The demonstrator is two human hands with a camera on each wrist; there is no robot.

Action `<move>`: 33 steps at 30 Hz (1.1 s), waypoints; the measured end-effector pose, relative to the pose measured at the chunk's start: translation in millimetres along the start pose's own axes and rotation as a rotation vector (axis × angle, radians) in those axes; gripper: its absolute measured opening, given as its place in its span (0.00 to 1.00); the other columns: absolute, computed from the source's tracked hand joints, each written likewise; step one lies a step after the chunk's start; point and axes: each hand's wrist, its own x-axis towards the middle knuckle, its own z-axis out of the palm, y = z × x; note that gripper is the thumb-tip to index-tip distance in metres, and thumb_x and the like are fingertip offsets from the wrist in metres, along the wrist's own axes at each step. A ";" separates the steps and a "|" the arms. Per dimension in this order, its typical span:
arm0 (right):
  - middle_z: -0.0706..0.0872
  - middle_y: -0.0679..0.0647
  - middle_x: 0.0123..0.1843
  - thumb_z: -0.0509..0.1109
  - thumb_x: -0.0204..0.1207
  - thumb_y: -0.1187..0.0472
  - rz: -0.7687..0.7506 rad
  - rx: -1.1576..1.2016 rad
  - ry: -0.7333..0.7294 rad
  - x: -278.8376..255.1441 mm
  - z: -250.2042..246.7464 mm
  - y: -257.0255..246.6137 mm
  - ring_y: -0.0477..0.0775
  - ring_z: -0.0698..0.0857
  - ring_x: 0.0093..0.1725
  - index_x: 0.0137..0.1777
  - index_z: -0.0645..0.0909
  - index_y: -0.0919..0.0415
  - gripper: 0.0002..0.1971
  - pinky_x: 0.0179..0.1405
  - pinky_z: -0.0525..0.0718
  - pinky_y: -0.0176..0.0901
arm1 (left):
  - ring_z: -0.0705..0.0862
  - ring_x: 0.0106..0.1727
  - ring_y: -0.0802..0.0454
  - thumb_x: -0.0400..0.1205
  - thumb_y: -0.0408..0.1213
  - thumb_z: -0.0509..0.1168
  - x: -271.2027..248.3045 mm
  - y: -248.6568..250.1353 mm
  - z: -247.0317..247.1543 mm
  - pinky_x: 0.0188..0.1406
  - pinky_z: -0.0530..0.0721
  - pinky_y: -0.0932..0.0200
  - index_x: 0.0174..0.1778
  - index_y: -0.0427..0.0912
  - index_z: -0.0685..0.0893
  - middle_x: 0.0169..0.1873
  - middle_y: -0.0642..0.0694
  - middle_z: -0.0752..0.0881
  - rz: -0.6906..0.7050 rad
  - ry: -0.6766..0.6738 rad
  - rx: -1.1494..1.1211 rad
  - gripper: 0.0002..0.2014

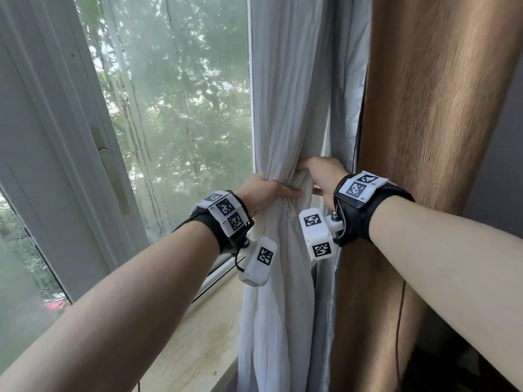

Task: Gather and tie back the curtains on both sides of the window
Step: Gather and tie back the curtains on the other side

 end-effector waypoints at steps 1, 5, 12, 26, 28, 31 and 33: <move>0.93 0.57 0.58 0.79 0.51 0.57 -0.002 -0.003 -0.003 -0.8 -0.4 -0.2 0.60 0.90 0.58 0.64 0.88 0.60 0.35 0.63 0.90 0.58 | 0.94 0.50 0.39 0.66 0.32 0.87 -1.6 0.5 -0.4 0.54 0.94 0.42 0.54 0.38 0.89 0.49 0.39 0.94 0.000 0.006 -0.001 0.23; 0.93 0.55 0.60 0.75 0.64 0.58 0.041 -0.012 -0.080 -3.7 3.1 -0.8 0.59 0.89 0.63 0.61 0.90 0.57 0.22 0.63 0.88 0.56 | 0.94 0.49 0.35 0.64 0.28 0.85 -4.4 0.3 1.1 0.52 0.93 0.35 0.58 0.34 0.89 0.49 0.36 0.94 -0.009 -0.047 -0.025 0.25; 0.95 0.60 0.58 0.71 0.58 0.55 0.064 -0.010 -0.159 5.6 6.8 4.4 0.67 0.90 0.64 0.62 0.91 0.61 0.29 0.70 0.86 0.71 | 0.94 0.52 0.34 0.61 0.32 0.84 -3.6 -2.7 4.6 0.57 0.92 0.34 0.60 0.34 0.90 0.51 0.35 0.94 0.005 -0.112 -0.040 0.29; 0.89 0.62 0.66 0.60 0.84 0.61 0.058 -0.106 -0.177 -11.7 8.9 -7.9 0.62 0.87 0.63 0.62 0.86 0.59 0.15 0.47 0.86 0.51 | 0.94 0.49 0.37 0.68 0.30 0.83 -0.9 -0.2 8.3 0.53 0.94 0.37 0.54 0.33 0.92 0.48 0.36 0.94 -0.004 0.060 -0.007 0.19; 0.89 0.62 0.57 0.64 0.84 0.58 0.042 -0.127 -0.155 -14.4 5.3 -9.2 0.61 0.88 0.55 0.59 0.86 0.62 0.12 0.46 0.87 0.49 | 0.92 0.49 0.37 0.70 0.31 0.81 2.8 -2.6 9.8 0.52 0.94 0.40 0.58 0.33 0.89 0.49 0.36 0.93 0.009 0.128 -0.002 0.20; 0.94 0.62 0.51 0.69 0.80 0.58 0.001 -0.187 -0.121 -20.0 -1.4 -12.8 0.62 0.94 0.50 0.57 0.88 0.69 0.15 0.44 0.91 0.48 | 0.91 0.46 0.46 0.70 0.35 0.84 5.7 -6.0 12.1 0.48 0.93 0.50 0.58 0.39 0.90 0.47 0.43 0.92 0.056 0.139 -0.014 0.21; 0.96 0.61 0.47 0.72 0.75 0.56 -0.028 -0.229 -0.065 -21.8 -6.2 -15.3 0.62 0.96 0.44 0.55 0.90 0.69 0.17 0.35 0.91 0.46 | 0.92 0.44 0.48 0.66 0.37 0.87 5.5 -5.5 14.8 0.48 0.93 0.51 0.56 0.41 0.92 0.47 0.45 0.94 0.060 0.101 -0.030 0.22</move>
